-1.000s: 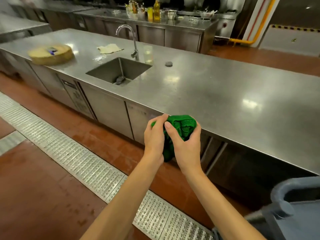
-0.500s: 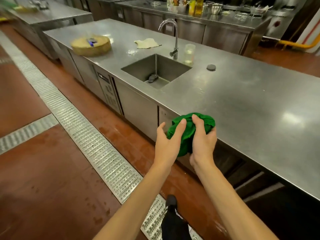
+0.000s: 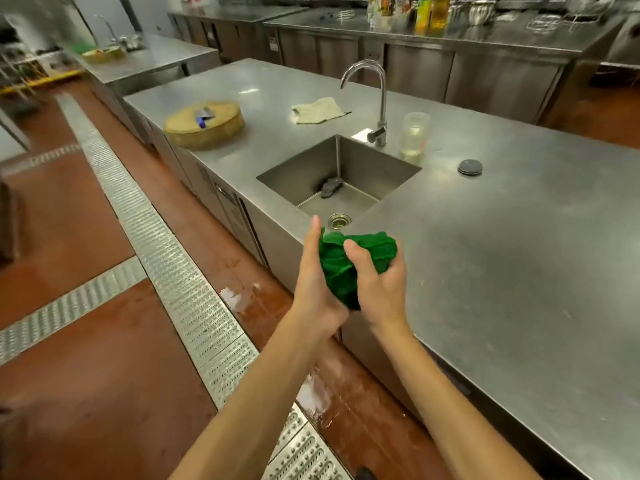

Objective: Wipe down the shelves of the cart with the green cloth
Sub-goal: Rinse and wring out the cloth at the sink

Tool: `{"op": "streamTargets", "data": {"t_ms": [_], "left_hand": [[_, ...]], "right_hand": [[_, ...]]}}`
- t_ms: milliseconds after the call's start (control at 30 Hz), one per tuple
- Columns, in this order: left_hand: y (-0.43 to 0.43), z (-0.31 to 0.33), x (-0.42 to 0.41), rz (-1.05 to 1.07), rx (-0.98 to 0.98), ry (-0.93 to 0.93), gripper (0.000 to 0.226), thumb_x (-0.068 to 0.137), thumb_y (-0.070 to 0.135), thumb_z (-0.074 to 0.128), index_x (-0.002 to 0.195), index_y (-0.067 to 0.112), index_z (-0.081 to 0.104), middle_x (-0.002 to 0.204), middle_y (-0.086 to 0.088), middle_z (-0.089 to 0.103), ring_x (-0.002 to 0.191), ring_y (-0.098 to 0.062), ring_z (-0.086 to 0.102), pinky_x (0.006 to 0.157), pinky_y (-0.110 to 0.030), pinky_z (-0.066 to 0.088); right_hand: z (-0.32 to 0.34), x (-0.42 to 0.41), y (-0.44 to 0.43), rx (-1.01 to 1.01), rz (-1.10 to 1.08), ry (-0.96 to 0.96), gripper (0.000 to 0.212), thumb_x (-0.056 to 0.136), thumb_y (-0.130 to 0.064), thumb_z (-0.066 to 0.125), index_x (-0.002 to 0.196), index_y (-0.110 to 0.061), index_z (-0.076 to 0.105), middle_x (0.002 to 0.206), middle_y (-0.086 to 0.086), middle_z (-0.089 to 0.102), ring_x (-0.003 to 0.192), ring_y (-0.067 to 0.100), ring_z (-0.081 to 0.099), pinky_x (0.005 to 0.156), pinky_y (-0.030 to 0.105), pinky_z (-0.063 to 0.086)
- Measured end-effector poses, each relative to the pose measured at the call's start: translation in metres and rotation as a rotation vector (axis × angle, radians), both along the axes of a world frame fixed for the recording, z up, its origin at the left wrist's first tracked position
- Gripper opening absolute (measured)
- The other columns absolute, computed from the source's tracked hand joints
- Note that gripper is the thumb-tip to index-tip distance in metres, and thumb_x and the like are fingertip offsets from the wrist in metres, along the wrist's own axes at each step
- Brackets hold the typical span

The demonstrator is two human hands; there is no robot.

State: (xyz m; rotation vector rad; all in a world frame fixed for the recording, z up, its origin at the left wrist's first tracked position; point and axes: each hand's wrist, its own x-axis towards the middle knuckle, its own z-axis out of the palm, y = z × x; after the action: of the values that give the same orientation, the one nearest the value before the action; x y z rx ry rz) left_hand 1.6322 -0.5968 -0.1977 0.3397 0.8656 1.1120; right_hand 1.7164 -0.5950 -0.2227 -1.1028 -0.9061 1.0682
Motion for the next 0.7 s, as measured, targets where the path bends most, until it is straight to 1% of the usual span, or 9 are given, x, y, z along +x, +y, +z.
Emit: {"op": "streamTargets", "data": {"t_ms": [100, 167, 233, 333, 433, 500, 600, 667, 700], "left_hand": [[0.041, 0.004, 0.001, 0.037, 0.031, -0.021, 0.076, 0.085, 0.064, 0.064, 0.134, 0.006, 0.062, 0.131, -0.013, 0.066, 0.123, -0.028, 0.063, 0.107, -0.042, 0.049], [0.07, 0.004, 0.0, 0.059, 0.03, -0.016, 0.05, 0.089, 0.05, 0.067, 0.117, 0.009, 0.071, 0.111, -0.01, 0.072, 0.108, -0.025, 0.07, 0.099, -0.039, 0.054], [0.101, 0.006, -0.003, 0.105, 0.001, -0.03, 0.03, 0.09, 0.036, 0.068, 0.103, 0.009, 0.072, 0.094, -0.008, 0.075, 0.088, -0.023, 0.074, 0.084, -0.035, 0.059], [0.153, 0.004, -0.009, 0.182, 0.004, 0.005, 0.023, 0.089, 0.025, 0.064, 0.098, 0.006, 0.072, 0.093, -0.013, 0.074, 0.084, -0.028, 0.073, 0.081, -0.037, 0.06], [0.206, 0.004, -0.016, 0.203, 0.008, 0.021, 0.021, 0.09, 0.021, 0.06, 0.085, 0.005, 0.072, 0.092, -0.015, 0.073, 0.082, -0.031, 0.072, 0.078, -0.038, 0.06], [0.242, 0.002, -0.023, 0.211, -0.017, 0.005, 0.019, 0.086, 0.023, 0.063, 0.094, 0.007, 0.071, 0.1, -0.013, 0.072, 0.089, -0.031, 0.071, 0.082, -0.039, 0.06], [0.292, -0.006, -0.025, 0.133, -0.06, -0.007, 0.034, 0.087, 0.028, 0.058, 0.112, 0.008, 0.07, 0.12, -0.015, 0.071, 0.112, -0.033, 0.068, 0.102, -0.046, 0.051], [0.325, -0.009, -0.022, 0.109, -0.068, 0.032, 0.039, 0.091, 0.033, 0.055, 0.116, 0.008, 0.071, 0.122, -0.015, 0.071, 0.113, -0.034, 0.068, 0.103, -0.047, 0.05], [0.34, -0.009, -0.021, 0.123, -0.06, 0.048, 0.042, 0.089, 0.036, 0.058, 0.118, 0.008, 0.071, 0.121, -0.014, 0.072, 0.111, -0.034, 0.069, 0.101, -0.048, 0.052]], "right_hand": [[0.005, 0.001, 0.046, -0.038, 0.083, -0.008, 0.036, 0.076, -0.039, 0.072, 0.098, -0.013, 0.062, 0.093, 0.008, 0.071, 0.086, 0.018, 0.07, 0.077, 0.037, 0.058], [0.009, -0.002, 0.073, -0.034, 0.083, -0.039, 0.035, 0.077, -0.041, 0.071, 0.098, -0.015, 0.061, 0.092, 0.004, 0.071, 0.085, 0.015, 0.069, 0.078, 0.037, 0.057], [0.011, -0.006, 0.101, -0.012, 0.064, -0.198, 0.037, 0.077, -0.048, 0.07, 0.1, -0.022, 0.056, 0.096, -0.001, 0.068, 0.088, 0.011, 0.067, 0.081, 0.038, 0.057], [0.014, -0.008, 0.137, 0.06, 0.067, -0.429, 0.065, 0.081, -0.054, 0.067, 0.131, -0.021, 0.042, 0.123, 0.0, 0.057, 0.112, 0.012, 0.057, 0.097, 0.036, 0.051], [0.008, -0.004, 0.168, 0.341, 0.07, -0.69, 0.083, 0.092, -0.034, 0.062, 0.153, -0.015, 0.009, 0.154, 0.007, 0.025, 0.142, 0.014, 0.026, 0.116, 0.03, 0.03], [-0.002, -0.002, 0.192, 0.484, 0.085, -0.996, 0.083, 0.09, -0.016, 0.06, 0.155, -0.012, 0.007, 0.161, 0.012, 0.007, 0.151, 0.023, 0.006, 0.121, 0.043, 0.02], [-0.017, -0.009, 0.245, 0.429, 0.036, -1.359, 0.106, 0.071, 0.0, 0.067, 0.155, -0.013, 0.004, 0.163, 0.017, -0.007, 0.15, 0.036, -0.01, 0.118, 0.062, 0.013], [-0.021, -0.017, 0.291, 0.354, -0.069, -1.496, 0.112, 0.069, 0.003, 0.071, 0.155, -0.015, 0.003, 0.162, 0.02, -0.005, 0.149, 0.043, -0.006, 0.115, 0.065, 0.016], [-0.022, -0.02, 0.314, 0.336, -0.122, -1.536, 0.11, 0.07, 0.001, 0.073, 0.155, -0.015, 0.006, 0.162, 0.021, 0.0, 0.147, 0.046, 0.004, 0.113, 0.063, 0.023]]}}
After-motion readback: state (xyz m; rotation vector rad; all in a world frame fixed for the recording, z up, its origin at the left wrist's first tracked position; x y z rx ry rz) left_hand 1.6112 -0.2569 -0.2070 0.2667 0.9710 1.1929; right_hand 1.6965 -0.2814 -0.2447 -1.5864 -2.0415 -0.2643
